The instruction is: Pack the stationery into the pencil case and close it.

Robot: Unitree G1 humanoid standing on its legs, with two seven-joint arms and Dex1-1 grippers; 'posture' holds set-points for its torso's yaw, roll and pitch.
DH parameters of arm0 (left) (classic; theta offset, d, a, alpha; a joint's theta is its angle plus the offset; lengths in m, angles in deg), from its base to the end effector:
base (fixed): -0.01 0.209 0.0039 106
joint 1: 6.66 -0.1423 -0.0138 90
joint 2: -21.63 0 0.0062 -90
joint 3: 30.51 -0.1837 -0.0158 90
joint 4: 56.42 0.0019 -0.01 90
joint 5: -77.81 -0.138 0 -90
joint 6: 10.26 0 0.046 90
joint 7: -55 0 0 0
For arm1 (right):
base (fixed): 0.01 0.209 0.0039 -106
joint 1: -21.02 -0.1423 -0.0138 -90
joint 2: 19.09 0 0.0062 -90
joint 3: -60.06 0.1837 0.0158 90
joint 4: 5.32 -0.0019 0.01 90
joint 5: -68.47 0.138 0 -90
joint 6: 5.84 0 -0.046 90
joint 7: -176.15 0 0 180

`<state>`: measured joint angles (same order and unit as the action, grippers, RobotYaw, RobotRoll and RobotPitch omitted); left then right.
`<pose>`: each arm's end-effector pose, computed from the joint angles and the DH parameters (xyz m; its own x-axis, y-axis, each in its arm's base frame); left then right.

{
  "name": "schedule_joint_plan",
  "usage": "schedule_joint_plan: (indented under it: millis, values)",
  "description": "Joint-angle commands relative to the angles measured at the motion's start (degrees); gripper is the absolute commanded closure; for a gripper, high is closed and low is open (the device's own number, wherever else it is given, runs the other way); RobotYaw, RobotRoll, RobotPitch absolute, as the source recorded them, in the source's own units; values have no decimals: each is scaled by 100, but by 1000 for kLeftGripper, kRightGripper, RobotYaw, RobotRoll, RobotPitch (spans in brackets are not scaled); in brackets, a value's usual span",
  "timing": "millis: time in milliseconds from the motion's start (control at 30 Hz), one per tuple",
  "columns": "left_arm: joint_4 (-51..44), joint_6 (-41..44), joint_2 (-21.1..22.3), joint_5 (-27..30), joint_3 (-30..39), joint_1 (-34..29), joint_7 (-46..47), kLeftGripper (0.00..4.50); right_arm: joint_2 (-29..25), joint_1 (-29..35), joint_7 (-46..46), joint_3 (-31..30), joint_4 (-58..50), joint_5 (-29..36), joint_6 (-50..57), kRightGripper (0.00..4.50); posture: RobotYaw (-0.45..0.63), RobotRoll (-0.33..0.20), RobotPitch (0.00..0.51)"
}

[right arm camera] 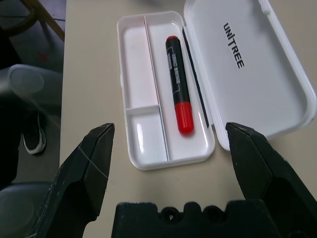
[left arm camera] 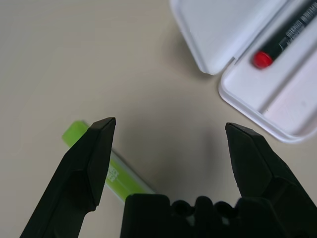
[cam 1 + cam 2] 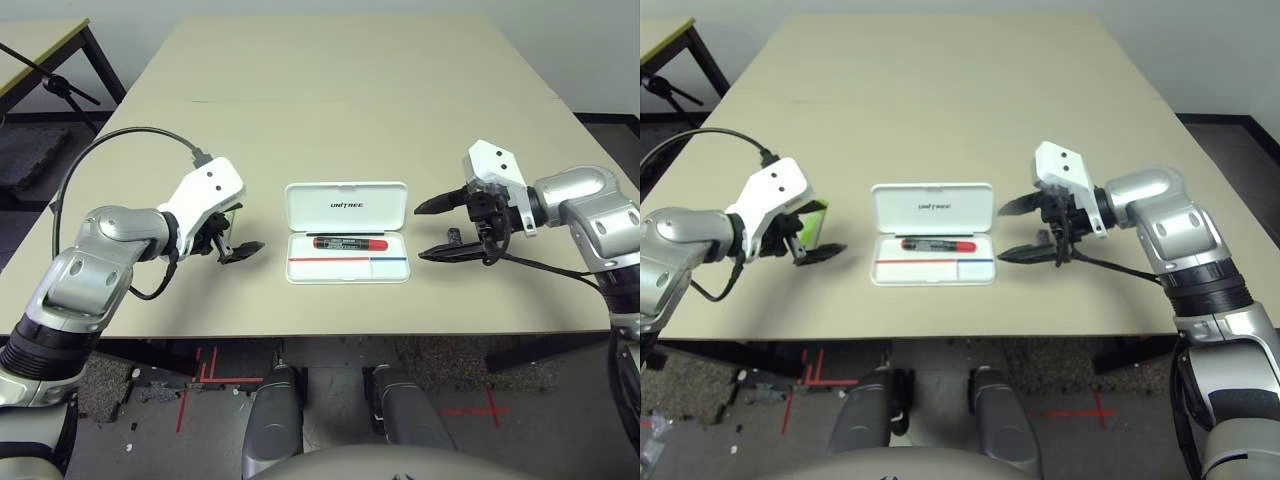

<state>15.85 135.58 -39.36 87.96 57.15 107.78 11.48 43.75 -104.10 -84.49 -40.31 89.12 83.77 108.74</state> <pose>0.2450 0.2373 0.1929 0.7319 -0.4140 -0.5413 0.6252 0.7238 0.2918 0.2906 -0.2306 0.1932 0.1523 0.8543 -0.4969 -0.9872 0.1077 -0.1174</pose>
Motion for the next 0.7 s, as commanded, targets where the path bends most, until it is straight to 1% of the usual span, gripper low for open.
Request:
schedule_joint_plan:
  millis: [33,67,167,233,333,400,533,700]
  values:
    - [316,869,-353,-202,330,260,891,0,16,76,68,34,-131,85,13,36,27,0,126]
    - [353,1069,-479,-218,398,308,1078,0,24,78,70,28,-140,103,24,36,27,0,126]
    - [513,1595,-1057,-215,706,481,1646,0,71,70,72,20,-195,180,73,36,25,0,127]
    - [690,1650,-1295,-345,748,471,2027,0,123,71,100,25,-226,211,69,36,19,0,128]
    - [974,1704,-1760,-443,988,447,2577,0,191,98,173,45,-305,279,103,36,17,0,130]
    - [1064,1703,-1944,-441,1103,457,2766,0,195,127,211,45,-361,311,129,36,13,0,131]
    - [1376,1441,-2060,-519,1182,448,3120,0,180,176,243,32,-407,332,108,36,11,0,131]
    - [1507,1408,-2121,-452,1182,387,3285,0,176,161,293,19,-395,313,56,36,6,0,131]
